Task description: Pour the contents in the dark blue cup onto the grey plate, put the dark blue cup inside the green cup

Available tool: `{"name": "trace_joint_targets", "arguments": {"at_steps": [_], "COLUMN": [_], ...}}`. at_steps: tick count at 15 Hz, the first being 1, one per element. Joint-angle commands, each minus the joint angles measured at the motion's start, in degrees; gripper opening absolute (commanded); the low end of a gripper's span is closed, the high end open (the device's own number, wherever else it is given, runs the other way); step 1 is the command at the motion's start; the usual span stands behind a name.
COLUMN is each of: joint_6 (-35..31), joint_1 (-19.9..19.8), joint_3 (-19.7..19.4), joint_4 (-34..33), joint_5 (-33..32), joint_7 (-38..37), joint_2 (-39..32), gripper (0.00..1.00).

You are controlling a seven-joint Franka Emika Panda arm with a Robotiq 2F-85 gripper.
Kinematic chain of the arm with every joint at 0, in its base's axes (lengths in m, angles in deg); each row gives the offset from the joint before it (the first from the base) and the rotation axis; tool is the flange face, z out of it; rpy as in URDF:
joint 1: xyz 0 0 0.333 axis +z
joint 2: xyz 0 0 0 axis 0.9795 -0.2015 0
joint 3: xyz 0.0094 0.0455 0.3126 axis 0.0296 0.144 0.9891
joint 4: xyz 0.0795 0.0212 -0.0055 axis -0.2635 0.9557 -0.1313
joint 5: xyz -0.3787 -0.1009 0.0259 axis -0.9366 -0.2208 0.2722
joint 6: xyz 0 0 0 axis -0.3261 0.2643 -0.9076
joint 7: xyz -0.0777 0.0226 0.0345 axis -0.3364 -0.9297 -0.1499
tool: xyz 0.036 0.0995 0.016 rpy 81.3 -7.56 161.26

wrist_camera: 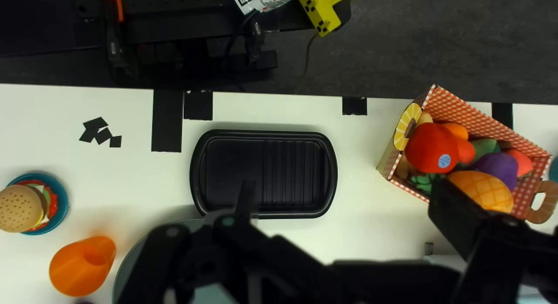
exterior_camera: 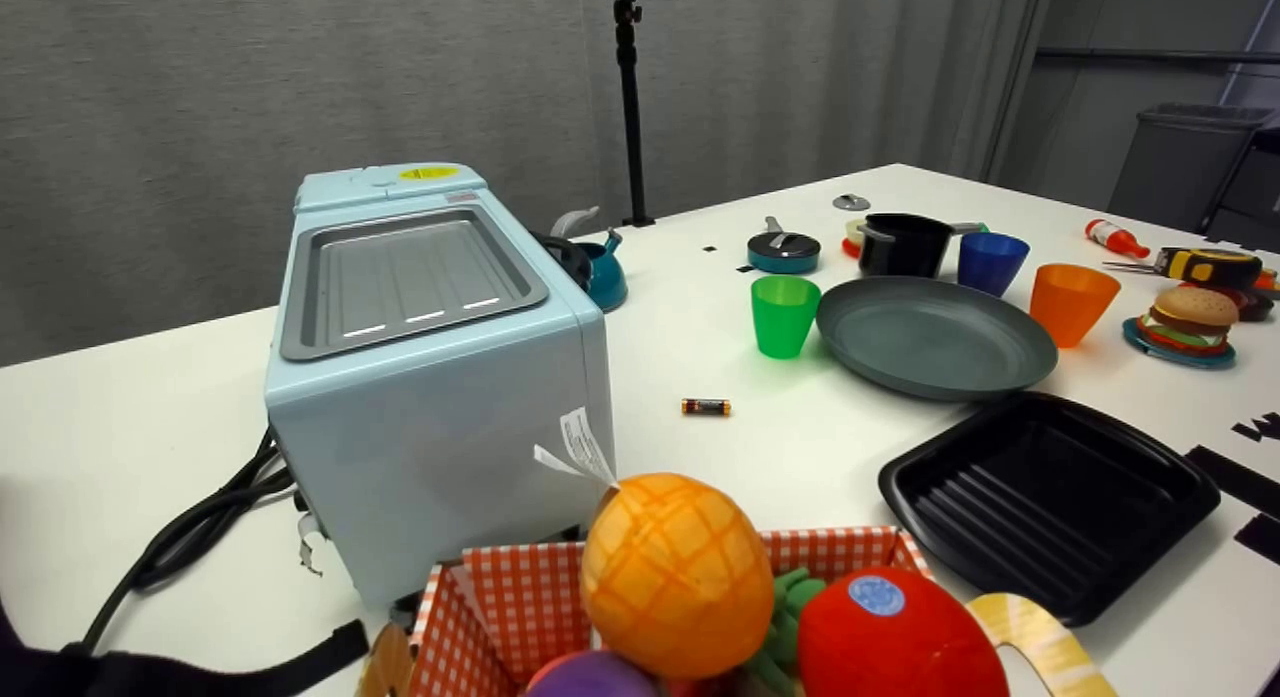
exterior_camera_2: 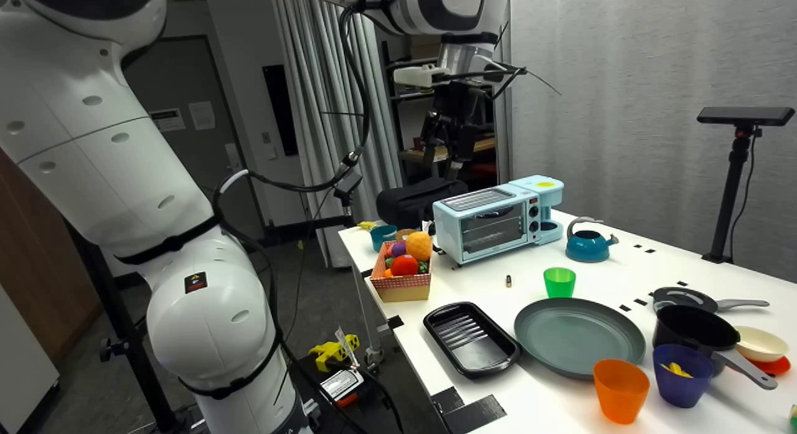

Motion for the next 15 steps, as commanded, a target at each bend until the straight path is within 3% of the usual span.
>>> {"name": "trace_joint_targets", "arguments": {"at_steps": [1,15], "joint_6": [0.17,-5.15], "joint_1": [-0.52,-0.89], "joint_3": [0.44,1.16], "joint_4": [-0.14,1.06], "joint_5": [0.07,-2.64], "joint_7": [0.09,-3.20], "joint_2": [-0.04,0.76], "gripper": [1.00,1.00]}}
